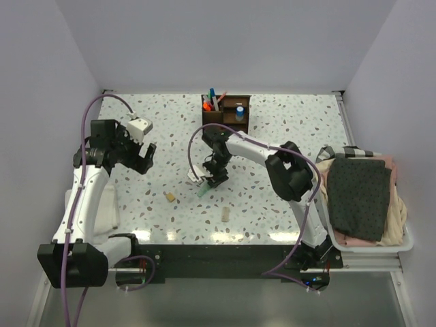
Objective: Sort the stationery into containers
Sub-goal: Pick up the stationery from the center of the board.
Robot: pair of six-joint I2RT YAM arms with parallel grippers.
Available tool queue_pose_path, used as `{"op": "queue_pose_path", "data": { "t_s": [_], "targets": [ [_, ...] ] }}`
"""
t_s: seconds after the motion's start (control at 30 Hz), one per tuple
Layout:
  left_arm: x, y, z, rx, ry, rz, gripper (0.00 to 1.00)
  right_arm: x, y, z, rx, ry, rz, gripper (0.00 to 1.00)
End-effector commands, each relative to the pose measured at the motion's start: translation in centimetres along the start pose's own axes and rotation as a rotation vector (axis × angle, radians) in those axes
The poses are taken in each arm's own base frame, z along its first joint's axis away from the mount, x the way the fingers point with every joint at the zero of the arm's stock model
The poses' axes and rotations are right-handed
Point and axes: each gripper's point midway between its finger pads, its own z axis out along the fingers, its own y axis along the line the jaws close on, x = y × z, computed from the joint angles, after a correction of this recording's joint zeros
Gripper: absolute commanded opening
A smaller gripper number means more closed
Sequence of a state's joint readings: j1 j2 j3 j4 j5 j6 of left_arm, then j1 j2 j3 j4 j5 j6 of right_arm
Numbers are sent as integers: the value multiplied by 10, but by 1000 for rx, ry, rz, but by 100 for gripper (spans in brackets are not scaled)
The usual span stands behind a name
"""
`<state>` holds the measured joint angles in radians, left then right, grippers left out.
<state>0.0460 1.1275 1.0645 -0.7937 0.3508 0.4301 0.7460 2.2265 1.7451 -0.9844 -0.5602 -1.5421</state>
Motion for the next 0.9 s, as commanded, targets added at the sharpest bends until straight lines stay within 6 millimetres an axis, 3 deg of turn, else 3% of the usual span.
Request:
{"op": "queue_pose_path", "data": {
  "t_s": [0.0,0.17,0.3,0.37,0.4,0.43,0.47,0.63,0.7,0.77,0.8,0.87],
  "targets": [
    [-7,6,-4,-23,-28,0,100,0,-4,0,-7,19,17,45],
    [-8,7,-7,-29,-36,-7,100,4,3,-4,-17,40,75,31],
    [-13,7,-6,-23,-58,-12,100,-7,15,-19,3,19,186,22],
    [-19,8,-5,-20,-79,-7,100,-16,21,-31,52,-10,319,21],
    [-22,9,-5,-21,-86,-11,100,-17,12,-36,114,-26,359,20],
    [-25,11,-3,-20,-94,-7,100,-14,22,-36,131,-33,526,20],
    [-27,10,-1,-13,-101,-10,100,-19,19,-48,185,-46,588,20],
    [-41,13,11,19,-136,-7,100,-5,10,-78,357,-164,1121,15],
    [-49,16,14,27,-158,-2,100,-4,2,-95,457,-177,1174,14],
    [-51,17,22,47,-153,-8,100,1,4,-97,501,-162,1198,13],
    [-56,19,22,46,-162,-9,100,12,2,-104,574,-116,1248,12],
    [-60,20,27,63,-163,-15,100,21,-1,-114,650,-83,1292,0]
  ]
}}
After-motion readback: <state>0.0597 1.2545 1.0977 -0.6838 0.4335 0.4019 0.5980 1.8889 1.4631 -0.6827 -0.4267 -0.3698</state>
